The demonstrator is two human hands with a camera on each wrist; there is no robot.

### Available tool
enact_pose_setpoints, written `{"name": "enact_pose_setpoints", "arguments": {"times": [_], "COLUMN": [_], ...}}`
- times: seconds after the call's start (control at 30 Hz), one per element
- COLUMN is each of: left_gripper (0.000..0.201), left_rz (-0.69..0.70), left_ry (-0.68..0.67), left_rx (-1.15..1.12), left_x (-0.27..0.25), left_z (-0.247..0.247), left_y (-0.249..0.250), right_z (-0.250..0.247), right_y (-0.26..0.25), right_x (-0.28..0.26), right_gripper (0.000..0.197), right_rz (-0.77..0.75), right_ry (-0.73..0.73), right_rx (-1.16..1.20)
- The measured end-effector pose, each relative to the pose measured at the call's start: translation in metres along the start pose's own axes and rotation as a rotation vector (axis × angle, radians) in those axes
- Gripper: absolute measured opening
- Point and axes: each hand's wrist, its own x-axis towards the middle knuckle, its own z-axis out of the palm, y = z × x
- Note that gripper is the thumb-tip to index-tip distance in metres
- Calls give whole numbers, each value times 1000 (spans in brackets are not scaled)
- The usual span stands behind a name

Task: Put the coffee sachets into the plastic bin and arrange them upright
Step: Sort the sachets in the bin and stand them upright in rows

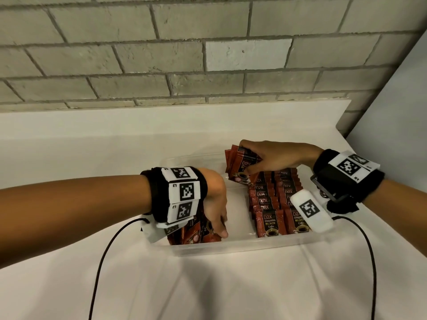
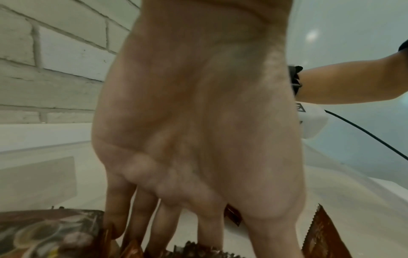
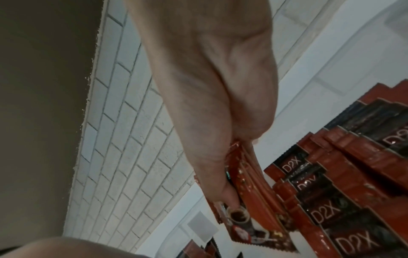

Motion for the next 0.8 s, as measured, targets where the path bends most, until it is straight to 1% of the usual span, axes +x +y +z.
{"name": "enact_pose_setpoints", "arguments": {"times": [0.2,0.27,0.33,0.4,0.47,0.57,0.6,0.67,0.73,0.8], "left_gripper": [72,76,78,77,73,61,61,69,72,74], "left_rz": [-32,-32,-7,57,116,139,140,159,258,374], "left_ry": [40,80,120,174,276,454,511,622,687,732], "left_rx": [-64,-62,-80,-157,-312,-621,-722,-919,-1185,-1446], "left_x": [3,6,9,10,8,4,4,6,8,12], "left_z": [9,14,17,19,21,28,30,32,29,26], "left_y": [-13,-17,-22,-27,-35,-47,-50,-53,-50,-43], "right_z": [-2,-2,-3,-5,-8,-11,-11,-10,-8,-6], "right_y": [0,1,-1,-4,-7,-11,-13,-18,-23,-27], "right_x": [2,2,1,1,-1,-8,-11,-14,-14,-10], "right_gripper": [37,37,36,36,36,33,31,29,30,41], "right_rz": [-1,2,8,13,4,-10,-13,-12,15,34], "right_ry": [1,-2,-7,-11,3,3,-18,-73,-105,-79], "right_rx": [-32,-16,-5,-15,-53,-91,-85,-21,98,124]}}
